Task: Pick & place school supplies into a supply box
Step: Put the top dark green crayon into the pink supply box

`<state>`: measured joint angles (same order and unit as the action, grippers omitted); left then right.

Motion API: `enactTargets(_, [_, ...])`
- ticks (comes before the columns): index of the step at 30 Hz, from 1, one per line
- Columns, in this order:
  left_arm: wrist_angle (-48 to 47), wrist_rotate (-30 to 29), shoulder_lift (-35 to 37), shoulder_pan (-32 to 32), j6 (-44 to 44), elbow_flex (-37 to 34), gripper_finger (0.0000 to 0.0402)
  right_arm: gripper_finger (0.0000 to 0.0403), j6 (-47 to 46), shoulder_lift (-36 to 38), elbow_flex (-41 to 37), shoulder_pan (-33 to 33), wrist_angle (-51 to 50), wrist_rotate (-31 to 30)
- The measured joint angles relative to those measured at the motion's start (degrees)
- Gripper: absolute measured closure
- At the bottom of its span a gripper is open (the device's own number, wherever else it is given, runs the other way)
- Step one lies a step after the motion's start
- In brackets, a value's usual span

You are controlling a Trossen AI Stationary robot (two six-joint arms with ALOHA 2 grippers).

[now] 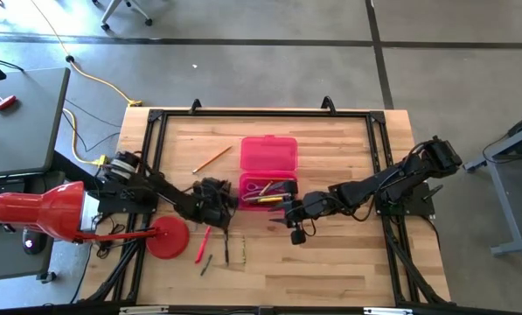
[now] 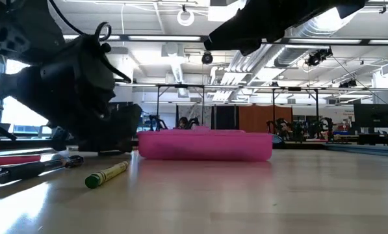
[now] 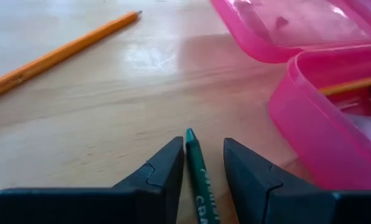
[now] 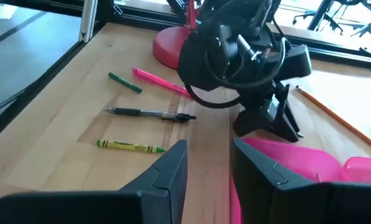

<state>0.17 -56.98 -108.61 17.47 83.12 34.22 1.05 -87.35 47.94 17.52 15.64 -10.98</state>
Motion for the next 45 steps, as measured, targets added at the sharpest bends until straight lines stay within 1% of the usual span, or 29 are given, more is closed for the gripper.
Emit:
enactTargets(6, [-0.23,0.16,-0.14,0.87,2.24,0.00,0.0252,0.0302,-1.26,-0.01,0.00,0.07,-0.20,0.00])
enactTargets(9, [-0.39,0.38,-0.14,0.86,2.27,0.00,0.0266,0.0302,-1.28,-0.02,0.00,0.13,-0.06,0.02])
enactTargets(11, [-0.69,0.45,-0.14,0.87,2.29,-0.04,0.0291,0.0302,-1.28,-0.02,0.00,0.13,0.00,0.00])
enactTargets(15, [-0.54,-0.31,-0.14,0.93,2.46,-0.07,0.0369,0.0302,-1.30,-0.02,0.00,0.13,0.04,0.00])
enactTargets(18, [-0.43,-0.73,-0.14,0.94,2.82,0.10,0.0374,0.0302,-2.53,-0.02,0.00,0.13,-0.02,0.00])
enactTargets(21, [-0.93,-0.93,-0.22,0.88,2.63,0.83,0.0358,0.0302,-3.88,-0.02,0.00,0.13,-0.38,0.00])
enactTargets(23, [-2.16,-0.77,-0.26,0.86,2.29,1.85,0.0355,0.0302,-4.10,-0.07,0.00,0.13,-0.66,0.00])
enactTargets(26, [-6.84,-0.18,1.02,0.86,2.25,4.17,0.0370,0.0302,-4.61,-0.07,0.00,0.15,-0.87,0.00])
enactTargets(30, [-16.39,4.09,4.41,0.77,2.27,8.04,0.0374,0.0302,-5.56,-0.07,-0.02,0.15,-1.38,-0.02])
enactTargets(35, [-29.62,3.30,8.55,0.34,1.67,13.87,0.0374,0.0302,-6.68,-0.07,-0.02,0.15,-1.88,0.00])
enactTargets(38, [-33.51,2.11,10.12,0.53,-3.36,17.96,0.0371,0.0302,-7.69,-0.07,-0.02,0.15,-2.29,-0.01])
enactTargets(39, [-32.69,1.68,10.16,0.57,-6.44,19.60,0.0369,0.0302,-7.80,-0.07,-0.02,0.15,-2.75,-0.02])
enactTargets(41, [-32.38,2.82,10.03,0.54,-13.90,22.82,0.0368,0.0302,-8.14,-0.07,-0.02,0.15,-3.23,0.00])
enactTargets(42, [-31.73,3.41,9.85,0.27,-17.92,24.25,0.0368,0.0302,-8.14,-0.07,-0.02,0.15,-3.26,0.00])
enactTargets(45, [-23.66,7.27,8.30,-1.15,-27.76,26.85,0.0371,0.0302,-8.16,-0.07,-0.02,0.15,-3.38,0.00])
